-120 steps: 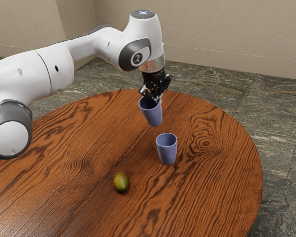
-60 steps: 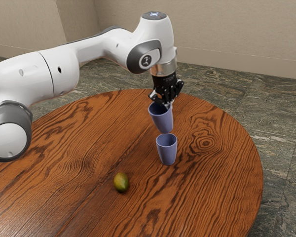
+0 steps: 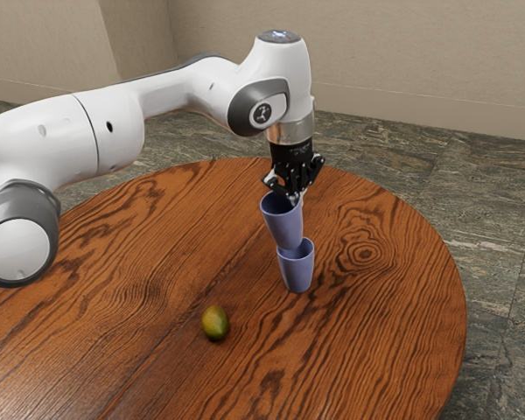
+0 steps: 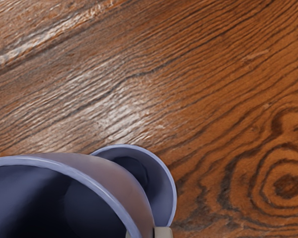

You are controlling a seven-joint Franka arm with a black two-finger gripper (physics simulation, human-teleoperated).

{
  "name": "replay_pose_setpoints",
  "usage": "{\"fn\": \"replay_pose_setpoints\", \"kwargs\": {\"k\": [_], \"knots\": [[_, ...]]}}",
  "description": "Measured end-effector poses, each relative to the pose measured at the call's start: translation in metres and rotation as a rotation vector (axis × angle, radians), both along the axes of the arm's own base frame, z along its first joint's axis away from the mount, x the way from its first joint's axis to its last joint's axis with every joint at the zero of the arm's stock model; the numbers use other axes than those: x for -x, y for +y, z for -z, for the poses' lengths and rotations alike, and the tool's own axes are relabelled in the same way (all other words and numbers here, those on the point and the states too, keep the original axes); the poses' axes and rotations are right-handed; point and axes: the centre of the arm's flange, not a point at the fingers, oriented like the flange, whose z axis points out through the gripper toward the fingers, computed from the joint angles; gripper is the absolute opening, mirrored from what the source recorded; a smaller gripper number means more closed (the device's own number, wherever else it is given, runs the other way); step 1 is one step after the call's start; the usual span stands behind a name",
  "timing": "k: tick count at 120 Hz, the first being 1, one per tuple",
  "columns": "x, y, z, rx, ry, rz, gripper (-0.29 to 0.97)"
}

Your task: Place the left cup onto the right cup

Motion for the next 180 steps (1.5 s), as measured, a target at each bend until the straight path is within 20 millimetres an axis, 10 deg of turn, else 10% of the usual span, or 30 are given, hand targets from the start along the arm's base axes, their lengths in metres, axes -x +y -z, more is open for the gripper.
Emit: {"fn": "replay_pose_setpoints", "kwargs": {"k": [180], "knots": [[-0.011, -0.005, 0.029, -0.003, -0.018, 0.007, -0.10]]}}
